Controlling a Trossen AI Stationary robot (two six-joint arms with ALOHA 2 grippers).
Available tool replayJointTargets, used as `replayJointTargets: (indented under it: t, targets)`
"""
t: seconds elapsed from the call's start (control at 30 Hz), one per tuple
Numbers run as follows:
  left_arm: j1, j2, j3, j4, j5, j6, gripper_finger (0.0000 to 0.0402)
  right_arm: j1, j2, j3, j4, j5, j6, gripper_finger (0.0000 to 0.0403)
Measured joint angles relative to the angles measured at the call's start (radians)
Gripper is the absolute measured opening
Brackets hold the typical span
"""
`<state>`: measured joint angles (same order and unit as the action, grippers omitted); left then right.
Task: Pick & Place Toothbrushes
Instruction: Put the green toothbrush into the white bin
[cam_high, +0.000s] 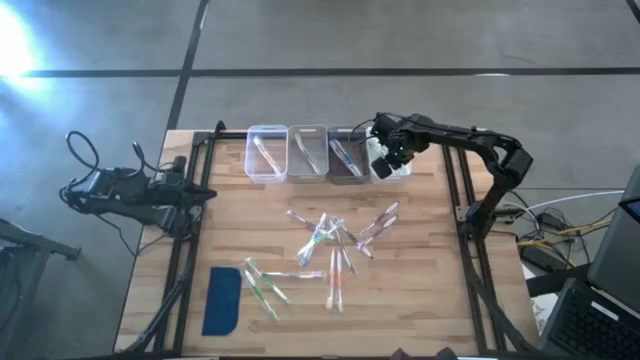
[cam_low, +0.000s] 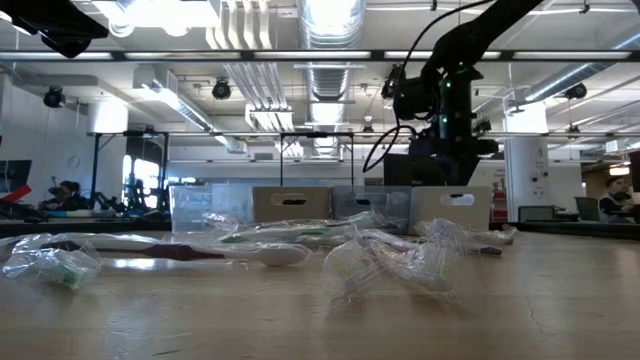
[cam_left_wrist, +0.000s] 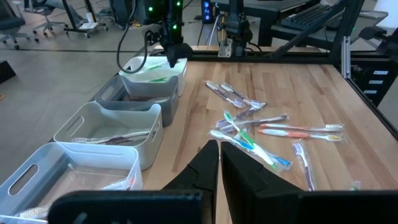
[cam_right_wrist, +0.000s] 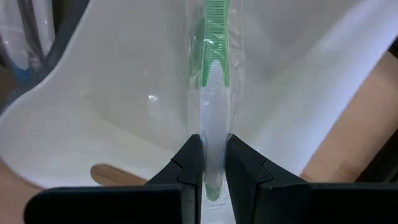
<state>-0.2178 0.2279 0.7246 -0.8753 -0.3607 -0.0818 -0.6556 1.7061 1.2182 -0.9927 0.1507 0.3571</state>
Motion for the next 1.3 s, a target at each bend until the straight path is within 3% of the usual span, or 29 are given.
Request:
replayJointTargets:
  t: [0.93,1.3]
  targets:
    - [0.000,0.000,0.000,0.000,0.000,0.000,0.0026,-0.020,0.154,-0.008,0.041,-0.029,-0.036,0.0038]
    - [0.000,0.000,0.000,0.000,0.000,0.000,0.0026,-0.019,0.148,-0.010,0.054,-0.023,-0.031,0.0111]
